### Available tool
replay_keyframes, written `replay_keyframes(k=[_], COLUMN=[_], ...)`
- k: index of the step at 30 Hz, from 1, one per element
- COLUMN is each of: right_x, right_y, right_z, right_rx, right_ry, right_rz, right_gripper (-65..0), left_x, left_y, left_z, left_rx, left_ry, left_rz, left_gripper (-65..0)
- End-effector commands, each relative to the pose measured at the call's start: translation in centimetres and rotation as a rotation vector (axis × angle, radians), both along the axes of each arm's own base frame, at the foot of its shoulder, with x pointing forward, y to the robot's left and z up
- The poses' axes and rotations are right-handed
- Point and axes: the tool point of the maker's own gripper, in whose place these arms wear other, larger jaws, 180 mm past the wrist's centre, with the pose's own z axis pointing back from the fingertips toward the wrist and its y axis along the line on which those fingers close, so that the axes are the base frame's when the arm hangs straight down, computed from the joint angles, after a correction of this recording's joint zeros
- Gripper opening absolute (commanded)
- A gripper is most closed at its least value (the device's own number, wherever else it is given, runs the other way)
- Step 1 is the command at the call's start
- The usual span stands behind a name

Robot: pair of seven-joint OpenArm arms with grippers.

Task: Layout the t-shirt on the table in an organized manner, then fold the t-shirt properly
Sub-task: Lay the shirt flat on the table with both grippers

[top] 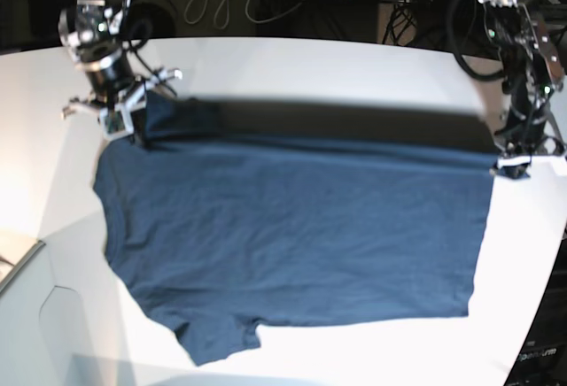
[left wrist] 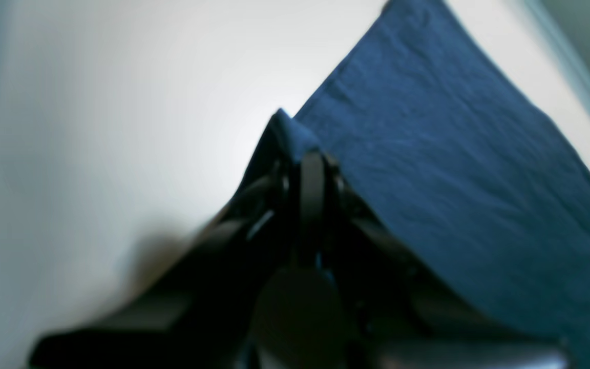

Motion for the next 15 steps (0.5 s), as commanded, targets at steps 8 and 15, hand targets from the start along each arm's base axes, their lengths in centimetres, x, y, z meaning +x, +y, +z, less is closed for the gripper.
replay_keyframes(k=[8, 15], right_x=[-4.6, -7.1], right_y=[4.9, 5.4], right_z=[-0.1, -1.1], right_rx=[0.137, 0.164], right_ry=[0.08, 0.133], right_rz=[0.168, 0.152], right_gripper=[-65.0, -65.0], left_x=[-3.0, -6.2], left_y=[2.8, 4.9], left_z=[0.2, -0.6], left_rx=[0.05, 0.063], left_ry=[0.012, 0.057], left_rz=[0.062, 0.124], left_gripper=[-64.9, -64.9])
